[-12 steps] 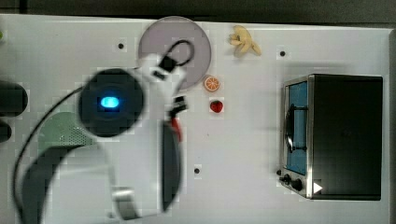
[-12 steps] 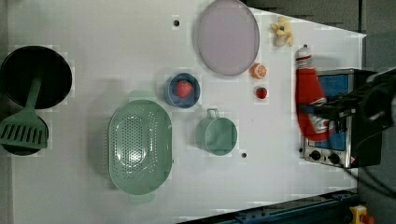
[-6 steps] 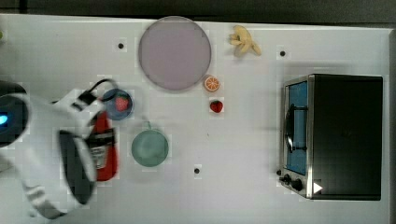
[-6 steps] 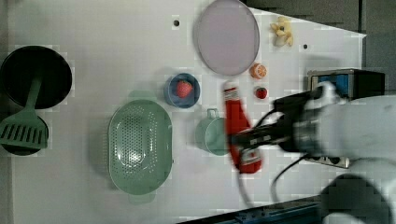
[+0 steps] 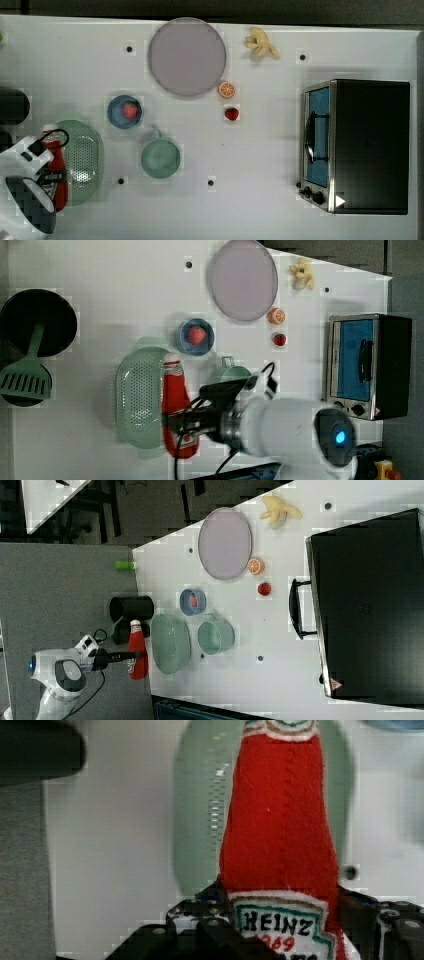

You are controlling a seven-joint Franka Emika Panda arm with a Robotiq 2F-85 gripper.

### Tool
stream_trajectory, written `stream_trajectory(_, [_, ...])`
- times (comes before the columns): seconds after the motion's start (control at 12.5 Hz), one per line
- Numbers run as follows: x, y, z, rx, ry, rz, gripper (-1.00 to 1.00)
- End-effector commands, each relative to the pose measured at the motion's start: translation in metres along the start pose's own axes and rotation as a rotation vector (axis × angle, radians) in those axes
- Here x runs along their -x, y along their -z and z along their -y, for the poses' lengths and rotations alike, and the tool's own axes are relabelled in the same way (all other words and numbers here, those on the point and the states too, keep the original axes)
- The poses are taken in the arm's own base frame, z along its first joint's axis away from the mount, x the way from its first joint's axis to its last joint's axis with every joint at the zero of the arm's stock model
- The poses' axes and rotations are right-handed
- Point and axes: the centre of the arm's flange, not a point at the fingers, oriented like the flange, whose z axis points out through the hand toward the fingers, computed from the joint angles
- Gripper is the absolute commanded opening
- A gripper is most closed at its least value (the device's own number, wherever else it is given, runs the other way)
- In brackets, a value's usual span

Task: Pick Ketchup from the table and place it in strainer.

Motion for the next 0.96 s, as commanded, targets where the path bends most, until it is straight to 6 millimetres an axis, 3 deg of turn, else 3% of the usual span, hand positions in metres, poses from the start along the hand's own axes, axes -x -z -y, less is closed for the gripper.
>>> stream_trajectory(0.08, [-0.014,-0.030,-0.016,-0.016,-0.135,-0.050,0.20])
stream_trajectory(0.24, [-0.012,-0.062,-0.023,-0.030,-0.125,-0.035,0.29])
stream_trajectory(0.48, [-0.014,-0.084,-0.026,-0.076,-0.141,-0.025,0.94])
stream_trajectory(0.72, [-0.027,-0.055,-0.028,-0.095,-0.167,-0.094,1.00])
stream_trajectory(0.96, [-0.059,0.012,-0.061,-0.101,-0.248,-0.246,1.00])
